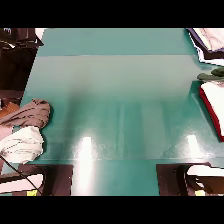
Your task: Fold the shirts.
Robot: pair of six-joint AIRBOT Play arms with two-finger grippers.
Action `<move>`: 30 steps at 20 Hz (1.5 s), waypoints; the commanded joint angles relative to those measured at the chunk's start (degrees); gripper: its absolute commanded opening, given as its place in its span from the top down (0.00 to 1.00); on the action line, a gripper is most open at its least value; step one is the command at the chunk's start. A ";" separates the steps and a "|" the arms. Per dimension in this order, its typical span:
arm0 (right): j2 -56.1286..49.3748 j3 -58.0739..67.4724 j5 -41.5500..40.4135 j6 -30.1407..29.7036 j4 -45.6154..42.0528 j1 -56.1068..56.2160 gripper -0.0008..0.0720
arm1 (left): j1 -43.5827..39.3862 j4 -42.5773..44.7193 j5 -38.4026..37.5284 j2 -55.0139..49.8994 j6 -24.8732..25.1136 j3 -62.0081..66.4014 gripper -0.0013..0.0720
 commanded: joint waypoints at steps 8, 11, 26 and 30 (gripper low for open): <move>3.04 -0.02 18.21 7.67 -27.12 -0.68 0.60 | -0.02 -0.02 -0.02 0.02 2.21 -0.02 0.95; 3.10 -0.02 19.41 7.67 -26.56 -3.37 0.31 | -0.02 -0.02 -0.07 0.02 2.19 -0.02 0.95; 8.48 0.04 17.49 10.01 3.87 10.73 0.96 | -0.02 -0.20 4.96 0.04 2.05 -0.02 0.95; 10.32 0.04 15.69 10.01 3.78 20.65 0.96 | -0.02 -0.20 6.91 0.04 2.05 -0.02 0.95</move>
